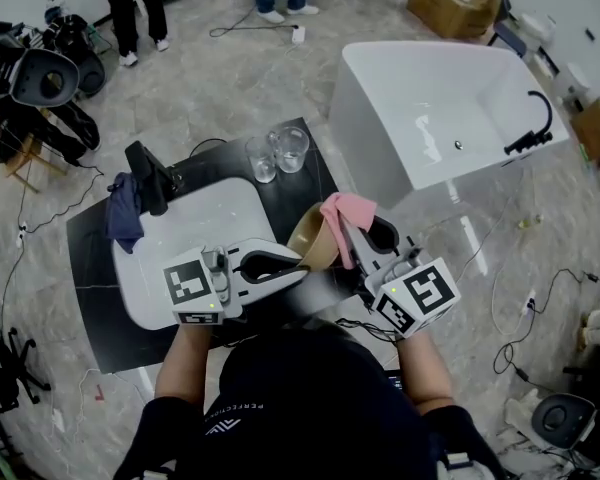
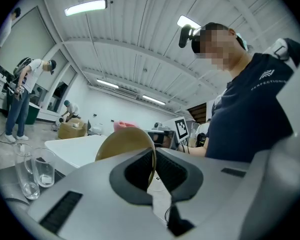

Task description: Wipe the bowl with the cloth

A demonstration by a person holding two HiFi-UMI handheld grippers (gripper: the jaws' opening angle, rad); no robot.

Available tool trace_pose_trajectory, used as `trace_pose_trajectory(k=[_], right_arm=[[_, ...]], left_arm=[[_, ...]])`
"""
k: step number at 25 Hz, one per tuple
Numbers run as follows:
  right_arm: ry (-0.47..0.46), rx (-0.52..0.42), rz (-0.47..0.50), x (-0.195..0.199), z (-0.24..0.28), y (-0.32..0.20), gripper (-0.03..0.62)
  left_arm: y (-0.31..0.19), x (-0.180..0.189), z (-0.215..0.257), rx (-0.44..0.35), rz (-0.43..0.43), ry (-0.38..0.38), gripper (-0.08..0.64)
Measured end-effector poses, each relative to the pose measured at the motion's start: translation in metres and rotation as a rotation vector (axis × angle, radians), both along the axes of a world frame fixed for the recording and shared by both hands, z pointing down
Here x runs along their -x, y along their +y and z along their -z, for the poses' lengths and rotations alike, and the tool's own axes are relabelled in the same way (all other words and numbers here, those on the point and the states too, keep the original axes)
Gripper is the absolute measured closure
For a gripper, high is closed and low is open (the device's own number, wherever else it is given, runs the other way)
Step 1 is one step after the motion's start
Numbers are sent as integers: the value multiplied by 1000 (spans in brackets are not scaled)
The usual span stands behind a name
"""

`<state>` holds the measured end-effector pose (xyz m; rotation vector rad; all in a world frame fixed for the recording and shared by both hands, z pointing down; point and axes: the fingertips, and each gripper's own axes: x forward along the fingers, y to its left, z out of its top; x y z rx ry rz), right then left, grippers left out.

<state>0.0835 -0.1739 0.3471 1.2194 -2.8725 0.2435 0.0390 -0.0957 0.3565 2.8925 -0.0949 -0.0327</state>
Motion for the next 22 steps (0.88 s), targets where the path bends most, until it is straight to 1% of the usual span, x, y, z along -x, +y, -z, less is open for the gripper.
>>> trace_pose_trajectory(k=[3, 6, 8, 12, 14, 16, 19, 22], right_arm=[[-11, 10, -5, -3, -2, 0, 549], [-37, 24, -19, -6, -4, -2, 549], [-48, 31, -32, -8, -5, -4, 549], [-59, 39, -40, -7, -5, -3, 549], [-73, 37, -43, -6, -4, -1, 549], [-85, 35, -44, -5, -2, 1, 549], [-93, 36, -42, -3, -1, 3, 549], [-102, 39, -39, 0, -1, 5, 549]], left_arm=[[5, 2, 7, 10, -27, 39, 540], [5, 4, 16, 30, -26, 95, 540], [4, 7, 24, 51, -24, 160, 540], [-2, 17, 44, 101, -12, 312, 540], [-5, 21, 50, 122, 0, 367, 540], [-8, 24, 52, 135, 17, 402, 540], [-12, 27, 53, 151, 48, 434, 540], [-19, 30, 53, 182, 77, 480, 540]])
